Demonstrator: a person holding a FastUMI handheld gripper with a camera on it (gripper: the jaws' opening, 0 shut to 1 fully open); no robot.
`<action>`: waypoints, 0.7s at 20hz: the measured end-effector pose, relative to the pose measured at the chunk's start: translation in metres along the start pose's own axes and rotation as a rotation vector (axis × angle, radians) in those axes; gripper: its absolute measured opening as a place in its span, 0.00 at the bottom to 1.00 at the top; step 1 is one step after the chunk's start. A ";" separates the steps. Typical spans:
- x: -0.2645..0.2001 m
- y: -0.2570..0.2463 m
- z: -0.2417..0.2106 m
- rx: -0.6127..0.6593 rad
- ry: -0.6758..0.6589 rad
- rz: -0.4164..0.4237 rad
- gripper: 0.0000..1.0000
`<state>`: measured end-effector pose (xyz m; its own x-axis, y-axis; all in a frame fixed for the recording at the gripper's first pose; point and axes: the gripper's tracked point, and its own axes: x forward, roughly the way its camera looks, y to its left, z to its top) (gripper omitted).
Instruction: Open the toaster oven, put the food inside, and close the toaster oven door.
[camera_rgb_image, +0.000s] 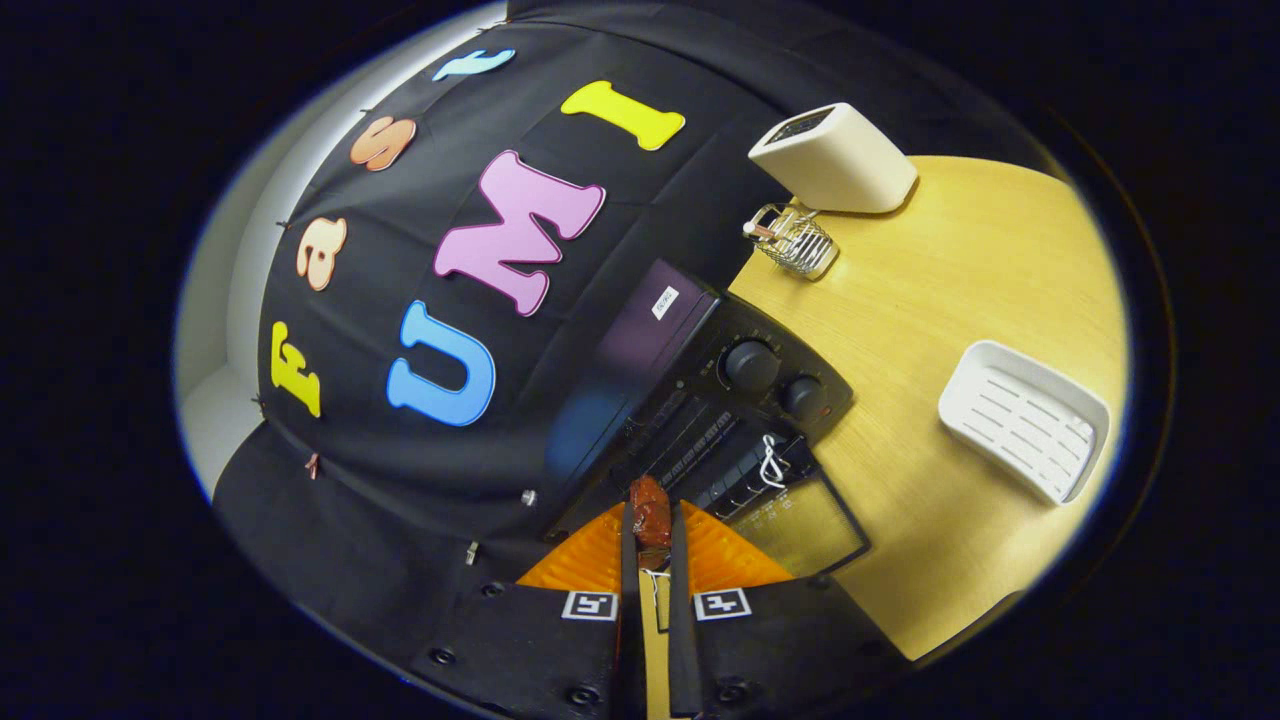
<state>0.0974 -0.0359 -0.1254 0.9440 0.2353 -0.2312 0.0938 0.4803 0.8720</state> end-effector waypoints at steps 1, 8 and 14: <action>0.013 0.000 -0.003 0.016 -0.015 -0.003 0.13; 0.079 -0.014 -0.018 0.094 -0.108 -0.061 0.13; 0.111 -0.025 -0.033 0.087 -0.137 -0.112 0.13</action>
<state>0.1893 0.0057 -0.1872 0.9597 0.0646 -0.2735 0.2223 0.4211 0.8793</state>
